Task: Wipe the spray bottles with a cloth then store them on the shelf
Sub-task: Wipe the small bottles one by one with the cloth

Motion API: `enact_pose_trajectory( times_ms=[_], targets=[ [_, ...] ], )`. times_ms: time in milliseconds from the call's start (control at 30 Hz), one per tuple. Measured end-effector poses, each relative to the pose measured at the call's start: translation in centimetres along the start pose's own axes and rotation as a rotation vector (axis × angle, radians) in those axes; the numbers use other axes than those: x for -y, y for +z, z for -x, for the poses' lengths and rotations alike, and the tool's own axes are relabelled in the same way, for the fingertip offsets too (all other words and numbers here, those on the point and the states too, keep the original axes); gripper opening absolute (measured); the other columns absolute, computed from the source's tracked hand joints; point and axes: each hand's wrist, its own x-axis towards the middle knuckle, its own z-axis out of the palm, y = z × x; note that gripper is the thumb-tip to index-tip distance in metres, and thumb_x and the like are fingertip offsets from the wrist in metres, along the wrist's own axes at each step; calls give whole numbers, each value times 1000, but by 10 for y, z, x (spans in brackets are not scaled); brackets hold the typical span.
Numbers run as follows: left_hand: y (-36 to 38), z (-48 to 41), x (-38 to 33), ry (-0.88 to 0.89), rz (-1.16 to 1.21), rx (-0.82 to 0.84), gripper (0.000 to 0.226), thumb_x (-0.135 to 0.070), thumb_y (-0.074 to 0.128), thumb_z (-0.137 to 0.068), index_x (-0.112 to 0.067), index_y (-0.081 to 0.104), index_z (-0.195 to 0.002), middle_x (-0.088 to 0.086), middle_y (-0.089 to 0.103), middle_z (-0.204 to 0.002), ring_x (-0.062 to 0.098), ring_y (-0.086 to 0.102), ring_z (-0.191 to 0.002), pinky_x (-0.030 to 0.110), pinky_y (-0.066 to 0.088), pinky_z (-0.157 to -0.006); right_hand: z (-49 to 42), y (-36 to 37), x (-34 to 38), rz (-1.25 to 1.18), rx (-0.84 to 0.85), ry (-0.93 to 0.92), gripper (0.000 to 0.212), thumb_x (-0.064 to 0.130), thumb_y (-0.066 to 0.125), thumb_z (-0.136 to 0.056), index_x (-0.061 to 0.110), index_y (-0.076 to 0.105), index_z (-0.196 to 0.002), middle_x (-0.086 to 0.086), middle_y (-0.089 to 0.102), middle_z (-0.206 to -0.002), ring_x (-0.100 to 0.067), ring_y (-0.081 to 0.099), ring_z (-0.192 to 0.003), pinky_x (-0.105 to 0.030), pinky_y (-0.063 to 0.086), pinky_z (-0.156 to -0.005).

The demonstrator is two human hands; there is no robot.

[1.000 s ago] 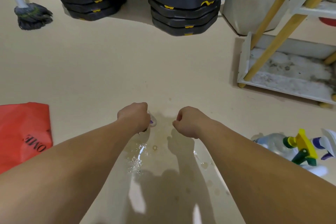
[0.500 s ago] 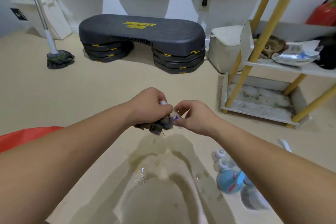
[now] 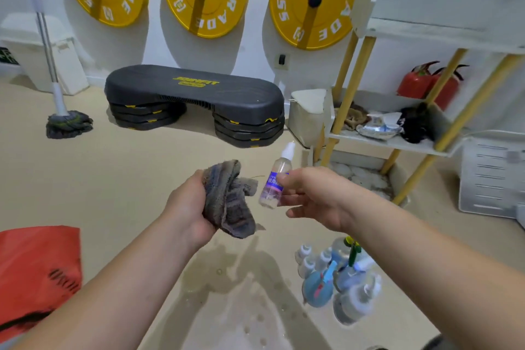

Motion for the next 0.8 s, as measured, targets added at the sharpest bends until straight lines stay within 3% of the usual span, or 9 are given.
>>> enact_pose_trajectory(
  times_ms=[33, 100, 200, 333, 467, 633, 700, 800],
  targets=[
    [1, 4, 5, -9, 11, -21, 39, -26, 41, -108, -8, 70, -126, 27, 75, -115, 38, 78, -88, 73, 55, -83, 3, -1, 0, -37, 29, 11, 15, 14, 60, -101, 9, 69, -110, -6, 76, -89, -18, 70, -74, -33, 52, -66],
    [6, 8, 12, -1, 7, -68, 40, -27, 39, -111, -5, 69, -126, 23, 78, -110, 40, 78, -97, 66, 57, -92, 7, -2, -3, -86, 93, 17, 16, 9, 53, -103, 14, 67, -102, -4, 74, -92, -17, 68, -76, -33, 51, -71],
    [16, 17, 16, 72, -40, -55, 40, -35, 44, -112, -6, 71, -116, 11, 81, -99, 29, 80, -89, 48, 61, -92, 9, -2, -11, -138, 212, 7, 23, 6, 47, -105, 16, 68, -104, -1, 74, -93, -13, 68, -78, -34, 50, -79],
    [20, 20, 13, 215, -175, -41, 41, -40, 44, -112, -16, 70, -90, 1, 74, -69, 19, 70, -56, 35, 53, -71, 4, -3, -11, -147, 288, -43, 25, 3, 48, -105, 12, 70, -115, -5, 74, -98, -12, 71, -79, -36, 50, -82],
    [22, 13, 7, 300, -178, -50, 45, -39, 40, -113, -14, 73, -95, 3, 77, -77, 15, 71, -61, 30, 51, -67, -3, -5, -10, -151, 338, -69, 25, 4, 51, -104, 6, 68, -122, -11, 72, -107, -17, 69, -85, -37, 53, -81],
    [29, 8, 3, 350, -81, -7, 45, -34, 37, -115, -11, 73, -100, 6, 81, -82, 17, 78, -73, 35, 57, -75, -13, -13, -15, -119, 393, -71, 32, 6, 51, -104, -5, 61, -132, -14, 71, -116, -19, 68, -94, -34, 56, -79],
    [32, 6, 10, 458, -239, -15, 44, -35, 38, -114, -15, 74, -101, 6, 81, -91, 20, 77, -83, 35, 60, -78, -17, -13, -16, -109, 400, -71, 31, 6, 51, -105, -4, 62, -132, -14, 71, -114, -18, 68, -94, -34, 55, -79],
    [36, 6, 32, 681, -596, 105, 25, -36, 48, -109, -33, 70, -119, -15, 77, -103, 3, 72, -88, 22, 56, -73, -16, -7, -21, 17, 342, -145, 26, -6, 50, -101, 2, 70, -116, -9, 75, -103, -17, 69, -88, -36, 54, -78]
  ],
)
